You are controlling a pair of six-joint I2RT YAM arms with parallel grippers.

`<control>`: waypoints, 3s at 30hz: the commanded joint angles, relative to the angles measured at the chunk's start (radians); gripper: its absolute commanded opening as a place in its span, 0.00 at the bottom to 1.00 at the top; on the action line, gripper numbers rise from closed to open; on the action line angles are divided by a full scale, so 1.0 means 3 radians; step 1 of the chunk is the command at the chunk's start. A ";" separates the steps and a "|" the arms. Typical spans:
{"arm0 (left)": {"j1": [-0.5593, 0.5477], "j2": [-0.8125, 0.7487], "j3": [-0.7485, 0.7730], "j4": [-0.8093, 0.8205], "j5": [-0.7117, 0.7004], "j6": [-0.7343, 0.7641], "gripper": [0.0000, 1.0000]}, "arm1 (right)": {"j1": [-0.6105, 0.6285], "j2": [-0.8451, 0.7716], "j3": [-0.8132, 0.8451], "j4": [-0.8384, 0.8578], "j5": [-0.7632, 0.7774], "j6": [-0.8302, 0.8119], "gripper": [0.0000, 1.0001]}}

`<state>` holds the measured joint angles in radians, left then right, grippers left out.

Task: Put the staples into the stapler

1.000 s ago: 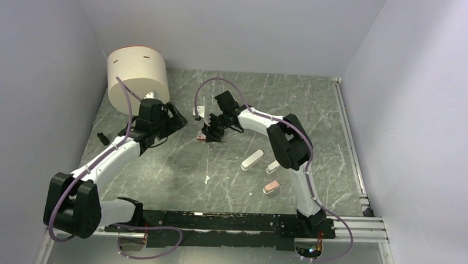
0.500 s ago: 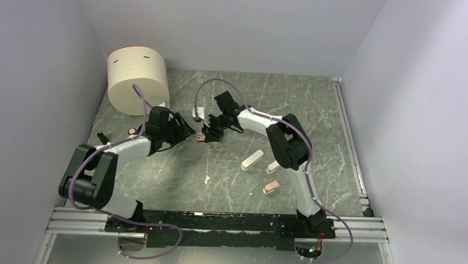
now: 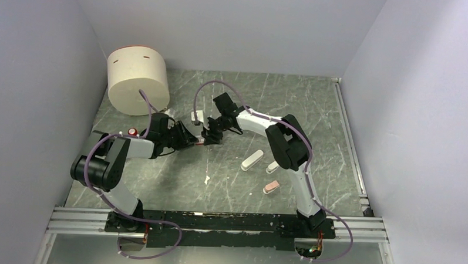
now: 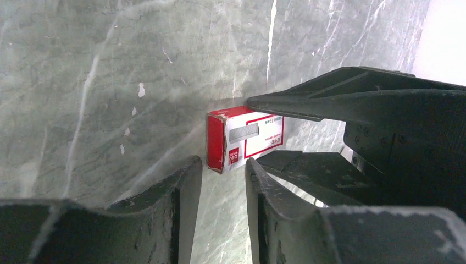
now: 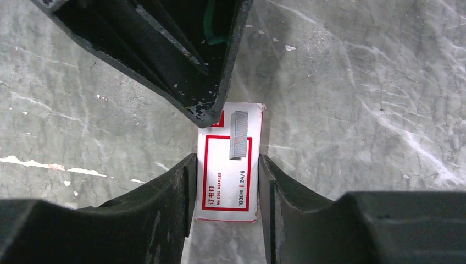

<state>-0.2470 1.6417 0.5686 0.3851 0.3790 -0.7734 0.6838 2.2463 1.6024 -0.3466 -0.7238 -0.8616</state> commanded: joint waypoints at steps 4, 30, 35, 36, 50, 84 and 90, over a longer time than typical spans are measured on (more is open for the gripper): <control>0.0052 0.0068 -0.0101 0.0364 0.0035 0.0100 0.40 | 0.0089 0.0128 -0.0064 -0.0325 0.0216 -0.0047 0.55; 0.0056 0.0146 -0.0230 0.0751 0.0446 -0.0096 0.25 | 0.0205 0.0111 -0.0120 -0.0136 0.0312 0.0039 0.44; 0.0056 0.0145 -0.0231 0.0804 0.0487 -0.0087 0.23 | 0.0253 0.0111 -0.0131 -0.0137 0.0296 0.0039 0.44; 0.0056 0.0154 -0.0238 0.0842 0.0507 -0.0108 0.23 | 0.0260 0.0108 -0.0135 -0.0134 0.0296 0.0043 0.44; 0.0056 0.0226 -0.0350 0.1177 0.0672 -0.0298 0.23 | 0.0372 0.0057 -0.0190 0.0096 0.0111 0.0199 0.44; 0.0162 0.0162 -0.0159 0.0477 0.0534 -0.0183 0.35 | -0.0141 -0.0443 -0.0490 -0.0087 0.0376 -0.0004 0.70; 0.0188 0.0185 -0.0103 0.0386 0.0555 -0.0131 0.32 | -0.0109 -0.0321 -0.0317 -0.0278 0.0253 -0.0124 0.70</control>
<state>-0.2050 1.7073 0.5125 0.5301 0.5545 -0.8482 0.6437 2.1162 1.4563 -0.3573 -0.6197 -0.8421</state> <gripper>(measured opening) 0.332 0.704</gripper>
